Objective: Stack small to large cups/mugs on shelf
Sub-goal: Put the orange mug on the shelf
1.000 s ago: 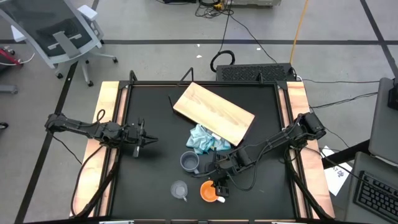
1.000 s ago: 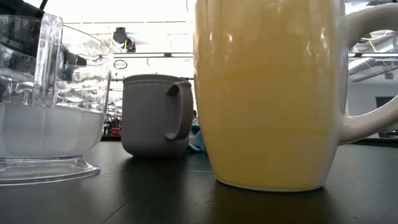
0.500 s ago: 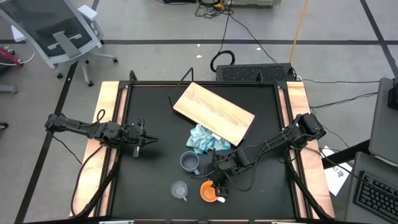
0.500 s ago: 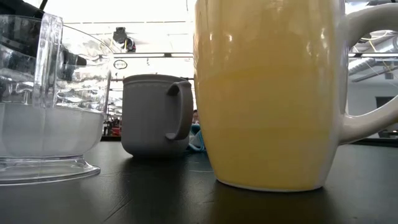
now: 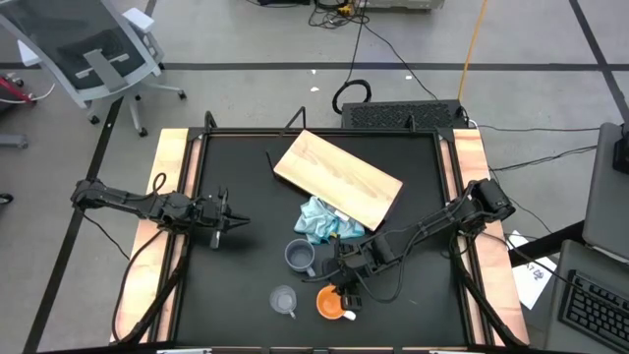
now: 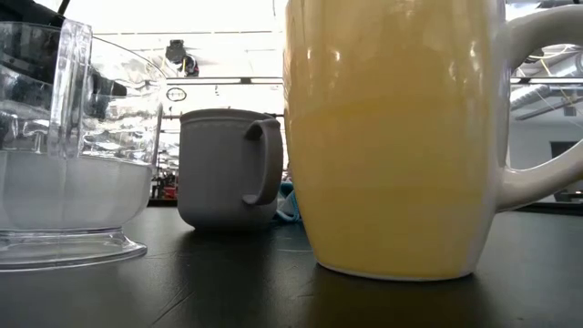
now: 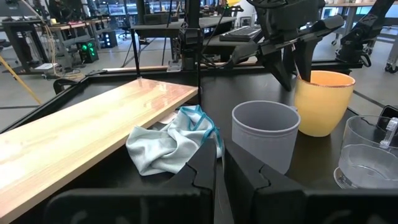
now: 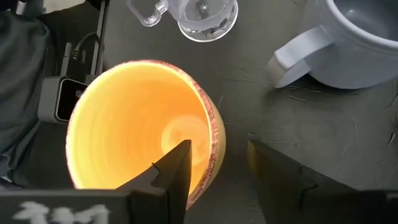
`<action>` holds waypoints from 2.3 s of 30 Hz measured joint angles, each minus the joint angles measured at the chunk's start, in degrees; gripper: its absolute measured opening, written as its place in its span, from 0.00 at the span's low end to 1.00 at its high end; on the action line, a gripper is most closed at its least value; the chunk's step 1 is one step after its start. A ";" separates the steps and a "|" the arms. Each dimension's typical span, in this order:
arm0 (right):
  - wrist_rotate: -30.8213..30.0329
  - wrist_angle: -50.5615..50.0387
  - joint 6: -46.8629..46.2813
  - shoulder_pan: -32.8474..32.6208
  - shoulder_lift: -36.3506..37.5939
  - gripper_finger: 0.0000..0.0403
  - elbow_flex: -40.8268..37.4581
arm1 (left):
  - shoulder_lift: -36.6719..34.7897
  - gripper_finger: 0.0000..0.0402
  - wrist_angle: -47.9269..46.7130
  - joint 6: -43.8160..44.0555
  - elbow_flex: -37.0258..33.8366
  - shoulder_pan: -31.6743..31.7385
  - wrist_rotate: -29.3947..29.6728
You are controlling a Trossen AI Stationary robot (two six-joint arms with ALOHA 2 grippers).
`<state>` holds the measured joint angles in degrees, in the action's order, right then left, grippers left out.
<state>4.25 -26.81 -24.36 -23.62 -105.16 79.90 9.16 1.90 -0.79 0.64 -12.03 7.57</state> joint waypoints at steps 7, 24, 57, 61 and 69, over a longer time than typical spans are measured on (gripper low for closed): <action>0.02 0.92 -0.02 -0.04 0.02 0.30 -0.86 | 0.01 0.08 -0.01 0.01 0.00 0.00 0.00; -0.06 3.24 0.65 0.04 0.02 0.03 -2.75 | 0.01 0.08 0.01 0.01 -0.02 0.00 0.00; -6.07 -6.56 7.65 6.82 7.18 0.02 8.55 | -0.01 0.08 -0.12 1.13 -0.02 -0.01 -0.13; -6.88 -7.66 8.61 7.55 8.25 0.02 8.55 | 0.00 0.08 -0.16 1.13 -0.02 0.00 -0.13; -10.49 -16.73 6.31 8.60 10.96 0.02 8.55 | -0.01 0.08 -0.19 1.11 -0.02 0.02 -0.15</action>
<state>-6.24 -43.54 -18.05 -15.01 -94.21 88.44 9.15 1.72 0.32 0.62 -12.02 7.42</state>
